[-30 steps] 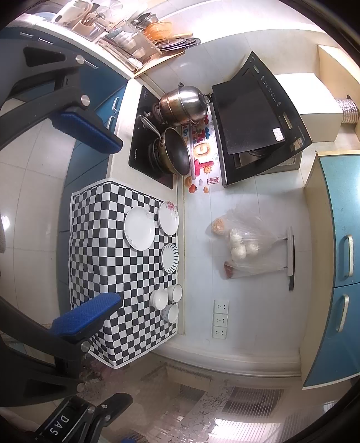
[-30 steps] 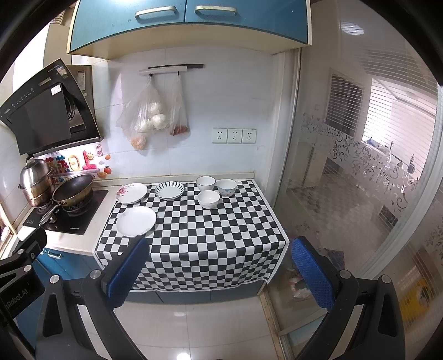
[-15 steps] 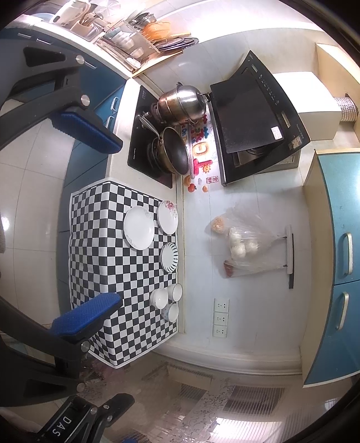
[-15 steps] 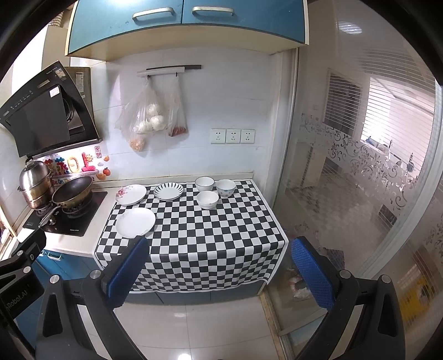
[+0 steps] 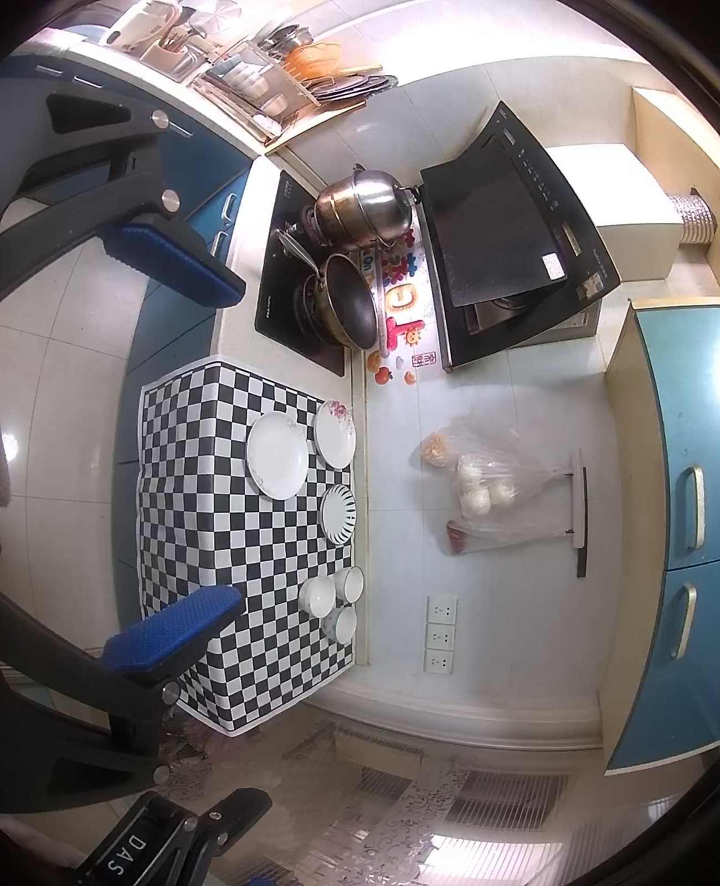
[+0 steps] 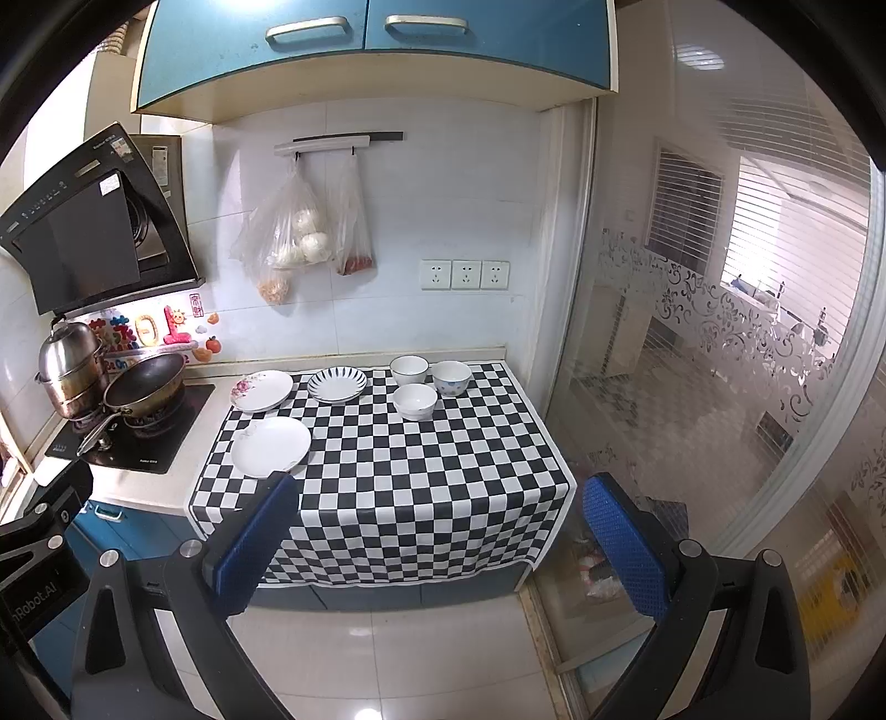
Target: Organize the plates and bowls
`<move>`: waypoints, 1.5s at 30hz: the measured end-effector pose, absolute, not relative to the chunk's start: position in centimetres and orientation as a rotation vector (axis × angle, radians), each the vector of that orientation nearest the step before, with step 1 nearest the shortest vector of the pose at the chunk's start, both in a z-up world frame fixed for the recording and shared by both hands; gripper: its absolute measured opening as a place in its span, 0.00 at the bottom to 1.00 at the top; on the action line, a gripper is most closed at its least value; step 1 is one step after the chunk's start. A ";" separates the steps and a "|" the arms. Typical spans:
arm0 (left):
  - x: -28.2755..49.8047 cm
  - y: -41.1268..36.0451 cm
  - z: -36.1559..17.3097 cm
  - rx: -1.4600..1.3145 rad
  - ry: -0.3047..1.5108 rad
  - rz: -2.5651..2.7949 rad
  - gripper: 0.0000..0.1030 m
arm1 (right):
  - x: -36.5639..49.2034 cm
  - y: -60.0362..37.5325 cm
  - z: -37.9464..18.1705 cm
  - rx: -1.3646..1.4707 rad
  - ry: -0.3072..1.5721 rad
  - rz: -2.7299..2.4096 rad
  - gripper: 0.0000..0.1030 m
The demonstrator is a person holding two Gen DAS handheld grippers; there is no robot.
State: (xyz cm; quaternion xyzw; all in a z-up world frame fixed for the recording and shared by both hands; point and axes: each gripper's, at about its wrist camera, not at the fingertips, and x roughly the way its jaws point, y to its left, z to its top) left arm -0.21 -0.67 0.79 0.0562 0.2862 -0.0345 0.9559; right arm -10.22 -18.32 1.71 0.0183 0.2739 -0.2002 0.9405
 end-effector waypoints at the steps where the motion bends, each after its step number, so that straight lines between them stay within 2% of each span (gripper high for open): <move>1: -0.2 -0.7 0.8 0.114 0.582 -0.070 0.99 | -10.2 -18.3 1.7 0.036 0.558 -0.408 1.00; 45: 0.1 0.6 -0.2 0.103 0.598 -0.075 0.99 | -9.8 -17.8 1.8 0.029 0.552 -0.410 1.00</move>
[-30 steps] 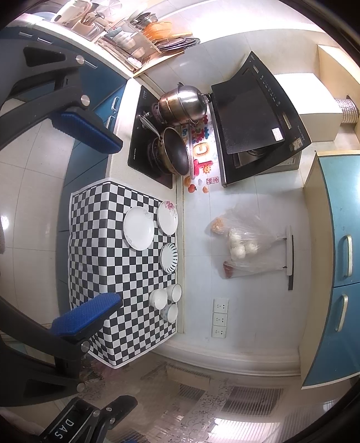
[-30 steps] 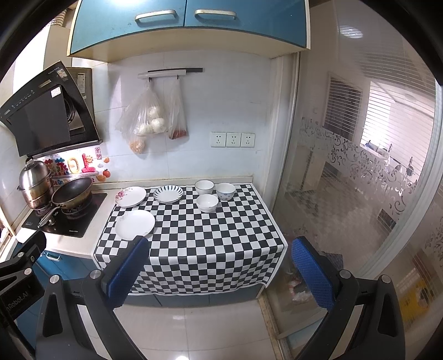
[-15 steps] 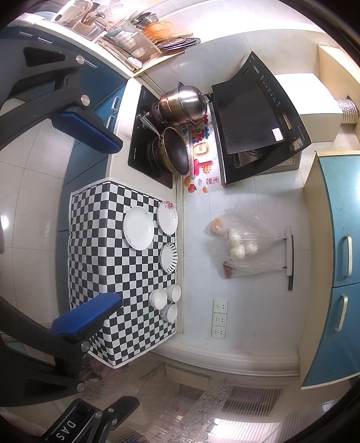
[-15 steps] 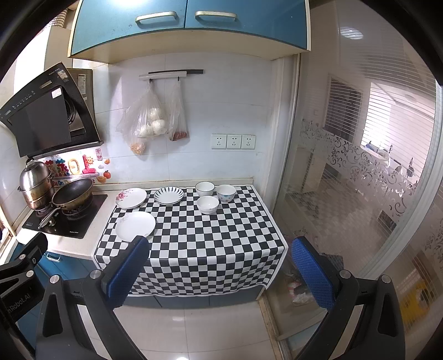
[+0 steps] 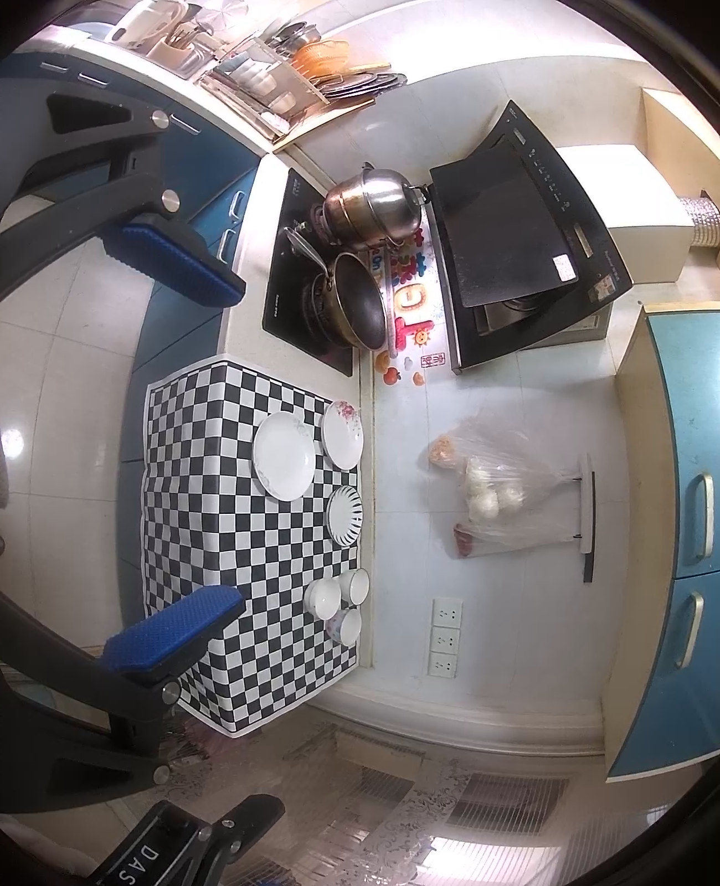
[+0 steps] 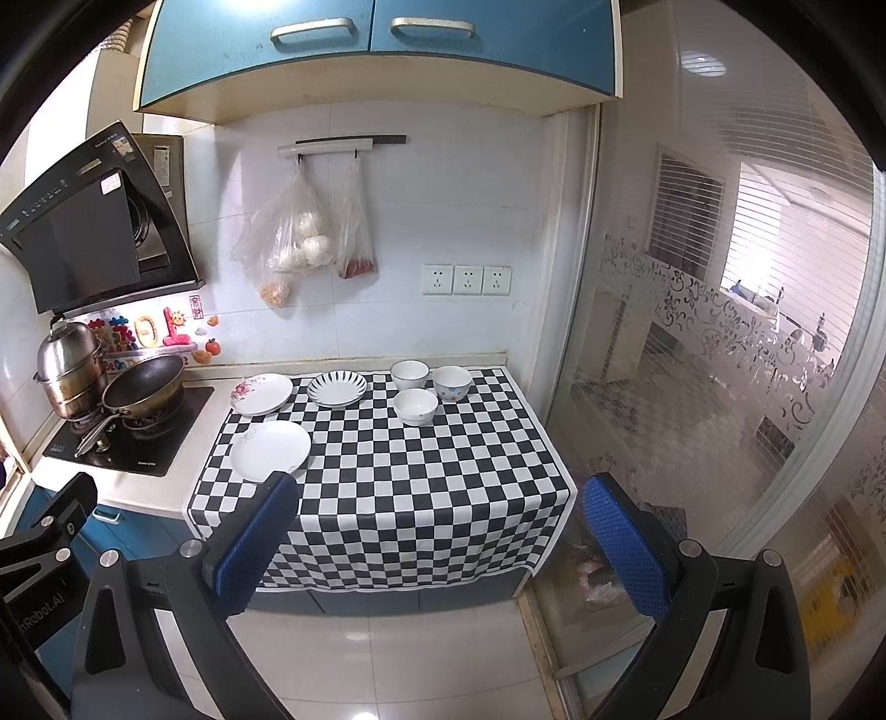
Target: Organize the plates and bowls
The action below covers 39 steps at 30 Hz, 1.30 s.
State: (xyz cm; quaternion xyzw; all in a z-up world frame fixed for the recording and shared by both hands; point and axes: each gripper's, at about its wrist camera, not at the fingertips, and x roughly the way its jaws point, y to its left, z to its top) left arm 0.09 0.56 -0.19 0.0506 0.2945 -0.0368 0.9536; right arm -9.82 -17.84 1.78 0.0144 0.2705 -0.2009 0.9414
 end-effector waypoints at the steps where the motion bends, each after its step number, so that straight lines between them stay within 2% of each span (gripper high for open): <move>1: 0.3 0.7 -0.3 0.103 0.600 -0.074 0.99 | -9.7 -17.8 1.6 0.035 0.554 -0.410 1.00; 23: 10.8 6.4 -6.0 0.108 0.672 -0.023 0.99 | 0.0 -14.5 -4.7 0.057 0.644 -0.427 1.00; 32: 19.4 5.3 -10.0 0.121 0.734 -0.011 0.99 | 10.3 -16.1 -8.7 0.060 0.698 -0.407 1.00; 39: 30.5 3.7 -15.2 0.127 0.841 -0.005 0.99 | 24.4 -18.0 -14.9 0.060 0.770 -0.333 1.00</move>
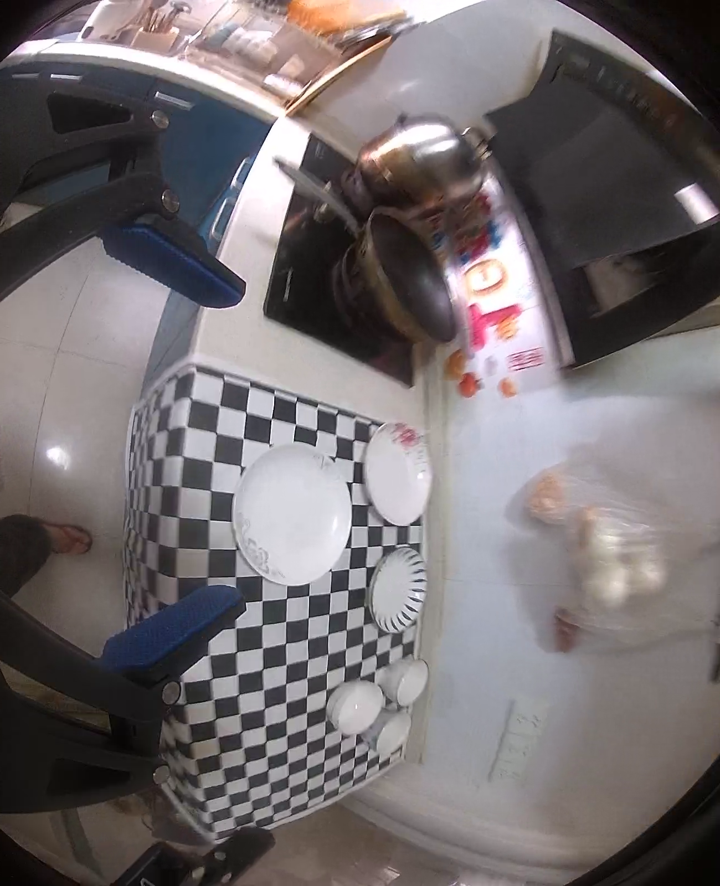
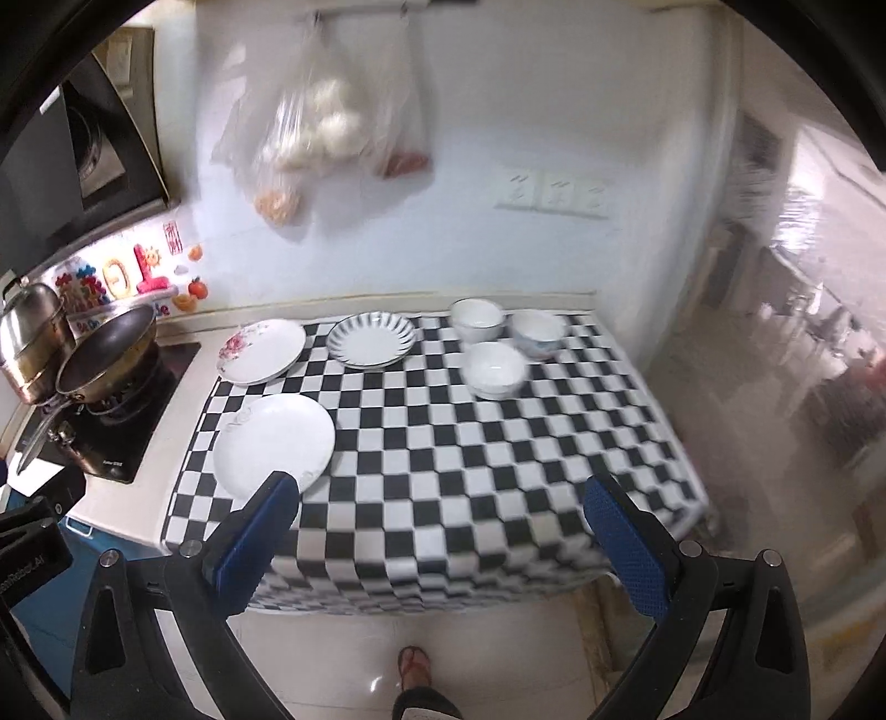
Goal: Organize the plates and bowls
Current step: 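Close both tools on the rim of the large white floral-rim plate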
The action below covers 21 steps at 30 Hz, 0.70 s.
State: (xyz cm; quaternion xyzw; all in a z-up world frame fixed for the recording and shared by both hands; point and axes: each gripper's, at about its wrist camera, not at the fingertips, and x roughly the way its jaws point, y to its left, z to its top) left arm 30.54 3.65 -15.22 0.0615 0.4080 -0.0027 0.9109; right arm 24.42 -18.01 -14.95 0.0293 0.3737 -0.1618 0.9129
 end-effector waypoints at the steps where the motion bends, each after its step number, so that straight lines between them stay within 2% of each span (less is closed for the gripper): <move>1: 32.9 3.4 -16.6 0.129 0.879 0.001 0.99 | 26.5 -18.2 -16.0 0.063 0.789 -0.317 1.00; 6: 41.4 3.3 -22.1 0.083 1.023 0.020 0.98 | 38.4 -19.4 -22.6 0.068 0.935 -0.200 1.00; 13: 51.3 3.1 -29.5 0.056 1.186 0.041 0.96 | 50.5 -19.0 -31.7 0.050 1.126 -0.067 1.00; 21: 56.8 4.8 -35.5 -0.033 1.344 0.025 0.81 | 57.4 -17.7 -39.9 0.207 1.353 0.070 1.00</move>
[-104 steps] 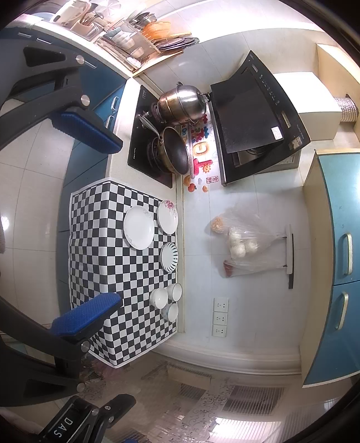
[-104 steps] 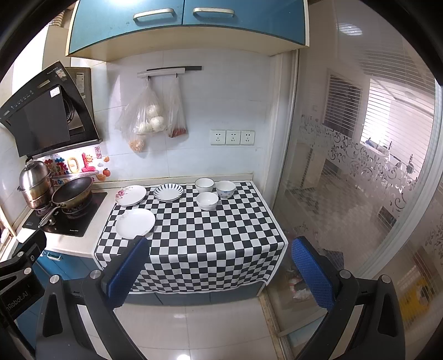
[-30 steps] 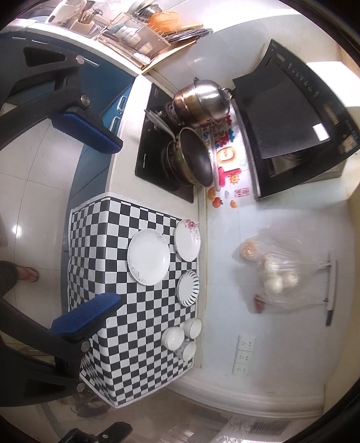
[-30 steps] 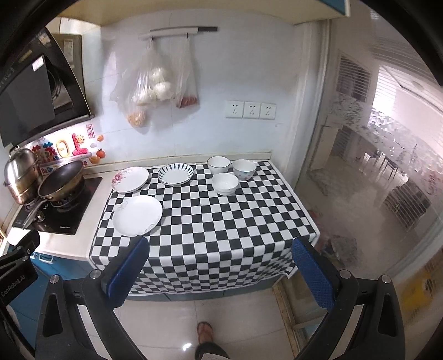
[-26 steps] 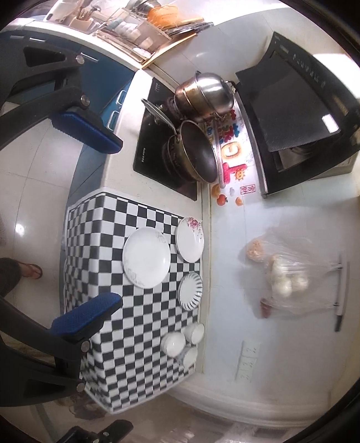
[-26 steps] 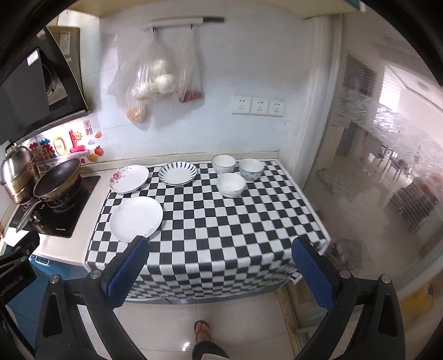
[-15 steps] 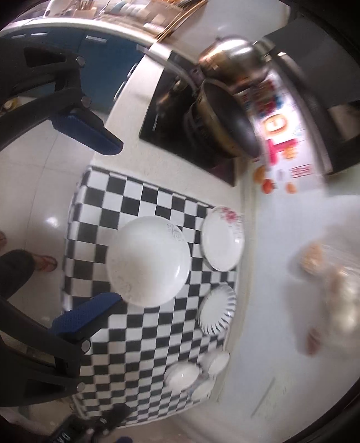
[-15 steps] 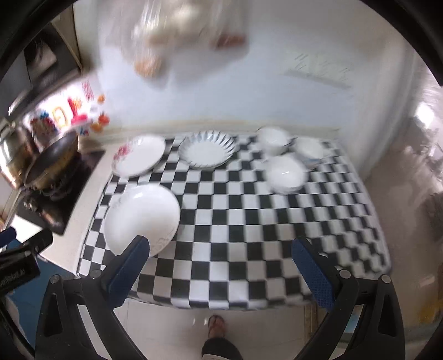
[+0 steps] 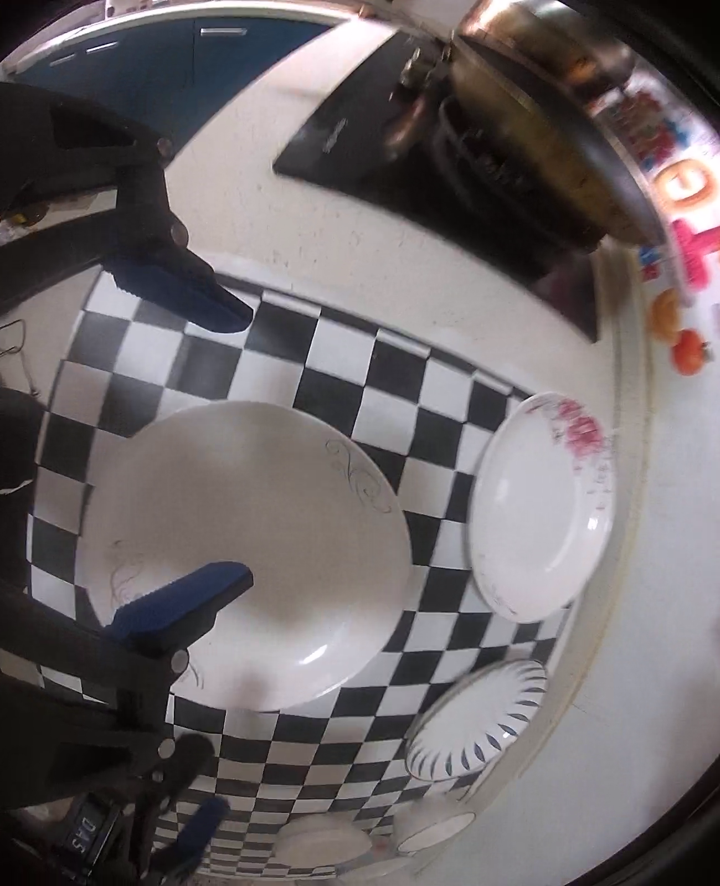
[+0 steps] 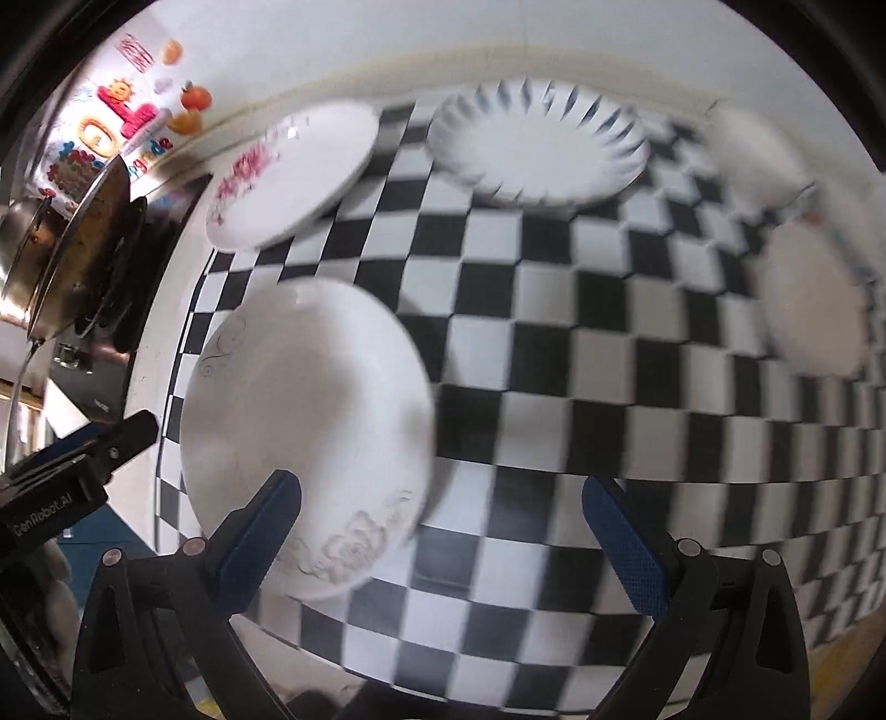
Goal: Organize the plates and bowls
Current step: 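Close both tools on the rim of the large white floral-rim plate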
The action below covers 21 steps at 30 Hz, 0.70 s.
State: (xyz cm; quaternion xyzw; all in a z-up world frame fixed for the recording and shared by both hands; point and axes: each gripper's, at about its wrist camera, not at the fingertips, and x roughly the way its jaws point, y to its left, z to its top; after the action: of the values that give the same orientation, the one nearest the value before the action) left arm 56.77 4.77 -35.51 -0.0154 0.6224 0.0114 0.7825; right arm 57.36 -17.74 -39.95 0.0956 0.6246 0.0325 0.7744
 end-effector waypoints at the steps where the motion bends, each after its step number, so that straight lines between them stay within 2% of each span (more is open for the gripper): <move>1: 57.3 5.0 -36.3 -0.043 1.365 0.014 0.80 | 58.1 -17.4 -40.9 0.214 1.376 0.078 0.99; 3: 57.9 5.1 -37.5 -0.039 1.403 0.003 0.68 | 58.9 -17.0 -42.1 0.223 1.398 0.082 0.98; 6: 58.9 5.7 -39.6 -0.031 1.457 -0.007 0.59 | 59.9 -16.5 -43.9 0.252 1.438 0.085 0.94; 11: 59.9 6.3 -42.1 -0.037 1.526 -0.047 0.53 | 60.9 -16.2 -46.3 0.312 1.500 0.093 0.86; 12: 60.0 6.3 -42.6 -0.039 1.539 -0.062 0.49 | 61.0 -16.1 -46.7 0.322 1.506 0.086 0.85; 16: 60.5 6.3 -43.4 -0.058 1.560 -0.135 0.37 | 61.3 -15.9 -47.6 0.366 1.538 0.084 0.72; 20: 60.9 6.2 -43.2 -0.047 1.559 -0.175 0.35 | 61.7 -15.5 -47.6 0.409 1.544 0.068 0.51; 21: 60.9 6.2 -43.1 -0.045 1.558 -0.187 0.34 | 61.7 -15.5 -47.5 0.415 1.548 0.071 0.43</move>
State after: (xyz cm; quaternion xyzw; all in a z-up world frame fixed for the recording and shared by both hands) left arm 60.90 6.22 -43.14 -0.0203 0.7014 -0.0842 0.7075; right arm 61.70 -15.45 -47.54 0.1858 0.6936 0.0319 0.6953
